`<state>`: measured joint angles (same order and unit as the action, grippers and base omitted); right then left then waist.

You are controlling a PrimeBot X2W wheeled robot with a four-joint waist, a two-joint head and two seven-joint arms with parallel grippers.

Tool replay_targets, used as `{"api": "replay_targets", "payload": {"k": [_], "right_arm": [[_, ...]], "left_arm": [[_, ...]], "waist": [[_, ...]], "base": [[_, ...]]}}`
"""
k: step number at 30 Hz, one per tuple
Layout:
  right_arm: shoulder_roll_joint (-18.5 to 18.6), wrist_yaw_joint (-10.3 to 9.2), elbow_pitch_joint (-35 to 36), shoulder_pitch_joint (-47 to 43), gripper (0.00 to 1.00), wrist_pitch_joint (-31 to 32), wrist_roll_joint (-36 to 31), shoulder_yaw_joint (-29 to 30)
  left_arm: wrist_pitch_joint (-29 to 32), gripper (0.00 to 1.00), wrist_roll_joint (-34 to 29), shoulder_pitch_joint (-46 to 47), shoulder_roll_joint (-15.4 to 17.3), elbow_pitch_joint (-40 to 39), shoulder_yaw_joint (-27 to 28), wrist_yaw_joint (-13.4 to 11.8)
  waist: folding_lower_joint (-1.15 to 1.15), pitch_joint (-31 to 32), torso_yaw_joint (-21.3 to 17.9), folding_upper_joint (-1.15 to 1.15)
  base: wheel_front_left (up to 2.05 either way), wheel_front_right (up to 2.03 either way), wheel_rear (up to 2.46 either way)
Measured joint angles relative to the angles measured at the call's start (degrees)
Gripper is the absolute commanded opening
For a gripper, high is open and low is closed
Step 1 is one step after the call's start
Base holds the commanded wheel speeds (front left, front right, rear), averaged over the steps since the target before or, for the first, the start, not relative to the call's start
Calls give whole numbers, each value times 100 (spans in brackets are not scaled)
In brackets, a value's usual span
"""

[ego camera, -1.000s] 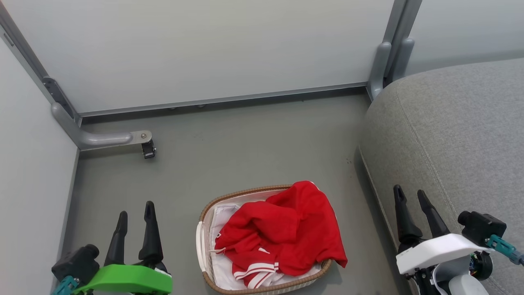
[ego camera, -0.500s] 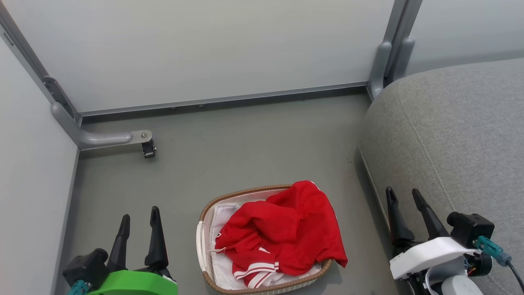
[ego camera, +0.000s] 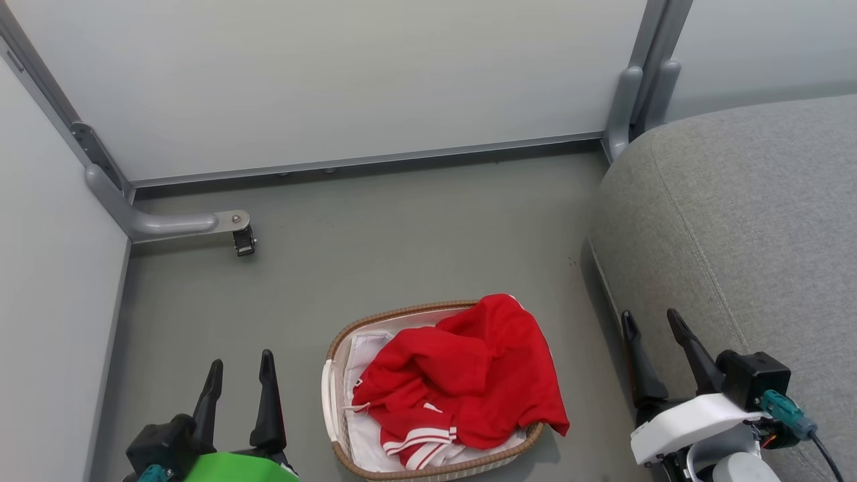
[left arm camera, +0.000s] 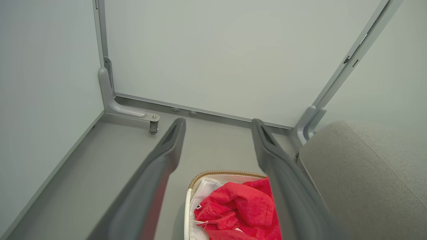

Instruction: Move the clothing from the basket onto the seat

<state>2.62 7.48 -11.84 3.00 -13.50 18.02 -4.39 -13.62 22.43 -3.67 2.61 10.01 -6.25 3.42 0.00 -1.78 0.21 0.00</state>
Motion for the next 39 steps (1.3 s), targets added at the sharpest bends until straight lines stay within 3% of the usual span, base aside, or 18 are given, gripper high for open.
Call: {"api": "replay_targets", "payload": {"k": [15, 39], "right_arm": [[7, 0, -56, -1, 100, -151, -556, -122], [8, 1, -96, -11, 100, -151, -570, -145]], "left_arm": [[-142, 100, -482, -33, 5, 89, -89, -90], [-142, 100, -541, -49, 7, 153, -147, -89]], "waist": [[0, -33, 7, 0], [0, -37, 0, 0]], "base": [[0, 0, 0], [0, 0, 0]]}}
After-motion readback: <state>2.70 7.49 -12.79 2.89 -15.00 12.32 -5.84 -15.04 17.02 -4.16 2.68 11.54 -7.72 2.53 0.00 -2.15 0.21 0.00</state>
